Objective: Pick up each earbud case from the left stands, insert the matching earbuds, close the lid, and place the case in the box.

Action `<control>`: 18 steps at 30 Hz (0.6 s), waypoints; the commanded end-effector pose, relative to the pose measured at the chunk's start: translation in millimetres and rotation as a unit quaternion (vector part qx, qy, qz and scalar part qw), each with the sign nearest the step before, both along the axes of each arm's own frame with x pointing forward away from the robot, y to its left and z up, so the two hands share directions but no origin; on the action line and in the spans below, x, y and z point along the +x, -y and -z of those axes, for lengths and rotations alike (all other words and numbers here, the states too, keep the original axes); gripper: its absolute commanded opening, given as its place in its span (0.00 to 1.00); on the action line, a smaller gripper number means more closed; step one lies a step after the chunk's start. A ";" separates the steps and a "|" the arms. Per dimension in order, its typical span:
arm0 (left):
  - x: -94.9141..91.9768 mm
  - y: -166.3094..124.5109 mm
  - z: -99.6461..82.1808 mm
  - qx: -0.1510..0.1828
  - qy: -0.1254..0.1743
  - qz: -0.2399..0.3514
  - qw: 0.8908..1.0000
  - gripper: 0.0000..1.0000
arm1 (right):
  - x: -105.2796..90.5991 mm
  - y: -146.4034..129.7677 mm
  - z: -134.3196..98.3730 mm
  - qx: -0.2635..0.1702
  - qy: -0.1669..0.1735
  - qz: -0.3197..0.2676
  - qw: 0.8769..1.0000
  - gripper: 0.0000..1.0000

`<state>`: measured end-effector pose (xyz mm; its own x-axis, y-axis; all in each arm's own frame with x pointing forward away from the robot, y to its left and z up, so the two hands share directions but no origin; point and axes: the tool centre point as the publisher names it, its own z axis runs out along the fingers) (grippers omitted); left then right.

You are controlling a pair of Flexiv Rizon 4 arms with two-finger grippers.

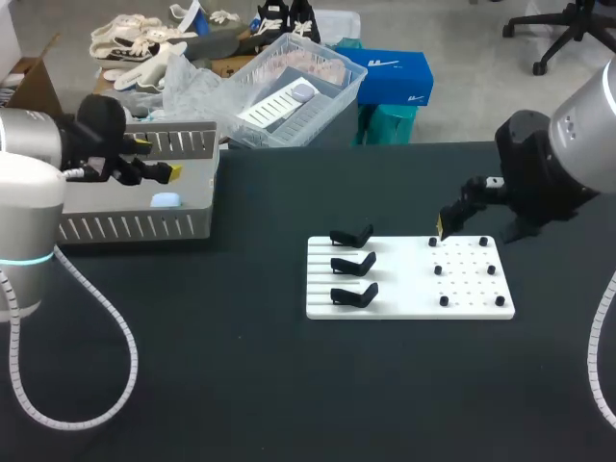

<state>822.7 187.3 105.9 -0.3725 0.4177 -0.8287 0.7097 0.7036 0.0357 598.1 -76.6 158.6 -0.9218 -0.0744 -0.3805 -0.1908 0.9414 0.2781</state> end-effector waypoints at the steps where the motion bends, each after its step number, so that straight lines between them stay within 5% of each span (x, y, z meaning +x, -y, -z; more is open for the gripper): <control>1: -25.2 8.6 -25.9 -0.016 0.031 0.025 0.999 1.00 | -1.9 0.2 0.7 0.000 0.003 0.002 1.000 1.00; 8: -57.9 41.4 -49.2 -0.025 0.051 0.100 0.993 1.00 | -1.9 0.2 0.7 0.000 0.003 0.002 1.000 1.00; 18: -92.1 64.1 -60.5 -0.016 0.037 0.168 0.985 1.00 | -1.9 0.2 0.7 0.000 0.003 0.002 1.000 1.00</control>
<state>737.1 118.2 163.9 -0.1565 0.4786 -0.8640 0.8965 0.4358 0.0791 598.0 -76.6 158.5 -0.9217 -0.0743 -0.3808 -0.1909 0.9414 0.2782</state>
